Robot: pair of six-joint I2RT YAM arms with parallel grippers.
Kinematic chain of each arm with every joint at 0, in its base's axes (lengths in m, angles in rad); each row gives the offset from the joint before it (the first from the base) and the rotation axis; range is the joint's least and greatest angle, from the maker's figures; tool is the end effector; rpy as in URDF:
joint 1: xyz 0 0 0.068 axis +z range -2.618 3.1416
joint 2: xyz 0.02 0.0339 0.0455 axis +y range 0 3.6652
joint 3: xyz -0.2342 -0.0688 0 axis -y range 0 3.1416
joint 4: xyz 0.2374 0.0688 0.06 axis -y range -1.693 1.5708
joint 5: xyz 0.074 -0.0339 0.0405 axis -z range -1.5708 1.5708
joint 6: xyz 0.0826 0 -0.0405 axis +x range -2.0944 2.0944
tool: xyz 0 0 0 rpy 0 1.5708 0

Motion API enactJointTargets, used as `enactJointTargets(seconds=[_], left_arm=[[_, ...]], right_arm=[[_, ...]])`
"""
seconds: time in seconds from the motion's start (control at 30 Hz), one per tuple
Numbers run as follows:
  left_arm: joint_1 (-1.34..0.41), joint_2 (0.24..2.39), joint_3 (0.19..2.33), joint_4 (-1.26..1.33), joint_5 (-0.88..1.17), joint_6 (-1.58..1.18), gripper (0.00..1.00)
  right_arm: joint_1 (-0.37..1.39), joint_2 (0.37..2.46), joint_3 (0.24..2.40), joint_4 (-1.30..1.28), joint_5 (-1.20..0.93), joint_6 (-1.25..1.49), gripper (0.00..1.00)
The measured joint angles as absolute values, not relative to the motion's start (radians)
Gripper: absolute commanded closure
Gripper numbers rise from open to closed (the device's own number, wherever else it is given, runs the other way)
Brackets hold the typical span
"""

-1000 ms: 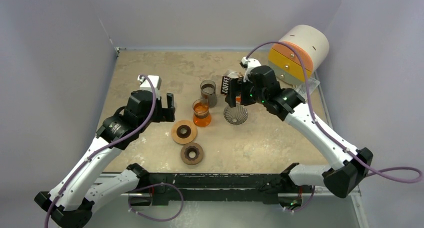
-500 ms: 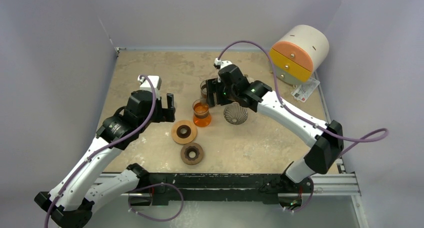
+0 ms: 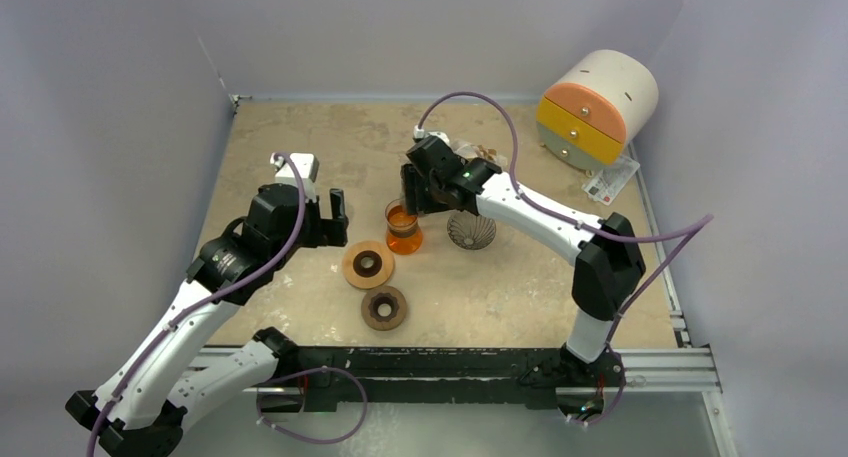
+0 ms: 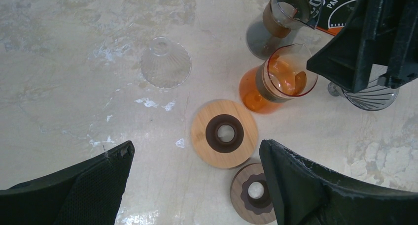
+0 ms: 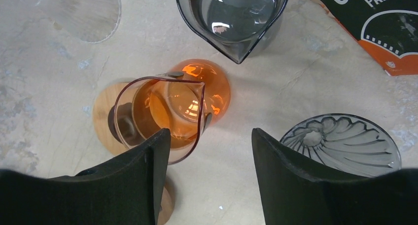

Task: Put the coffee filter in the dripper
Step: Pick up the coffee server from the center of the board.

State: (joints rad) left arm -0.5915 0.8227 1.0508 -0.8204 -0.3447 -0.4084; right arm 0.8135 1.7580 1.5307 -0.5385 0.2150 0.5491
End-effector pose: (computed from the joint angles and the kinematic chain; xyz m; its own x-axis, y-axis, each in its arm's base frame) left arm 0.1851 -0.0907 0.3126 -0.5413 -0.0867 -0.8363 0.0840 0.9841 -0.1564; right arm 0.3013 0.2930 0.2413 -0.7216 -0.0210 -0.6920 -0.2670 0.9307 0.2501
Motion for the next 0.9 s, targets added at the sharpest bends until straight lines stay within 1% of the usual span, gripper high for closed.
enactJointTargets(seconds=[0.17, 0.37, 0.57, 0.67, 0.73, 0.9], left_arm=[[-0.591, 0.822, 1.051, -0.824, -0.344, -0.408, 0.02], [-0.591, 0.816, 1.051, -0.825, -0.344, -0.408, 0.03], [-0.591, 0.811, 1.05, -0.825, -0.344, -0.408, 0.02], [-0.591, 0.81, 1.05, -0.825, -0.344, -0.408, 0.03], [-0.591, 0.81, 1.05, -0.825, -0.344, -0.408, 0.03], [-0.591, 0.81, 1.05, -0.826, -0.344, -0.408, 0.02]], right_arm=[[0.82, 1.795, 1.547, -0.543, 0.229, 0.569, 0.41], [0.827, 1.806, 1.56, -0.544, 0.239, 0.587, 0.5], [0.833, 1.815, 1.562, -0.544, 0.242, 0.599, 0.54], [0.836, 1.819, 1.562, -0.544, 0.242, 0.604, 0.57], [0.838, 1.827, 1.562, -0.544, 0.241, 0.607, 0.62], [0.84, 1.854, 1.562, -0.543, 0.241, 0.613, 0.66]])
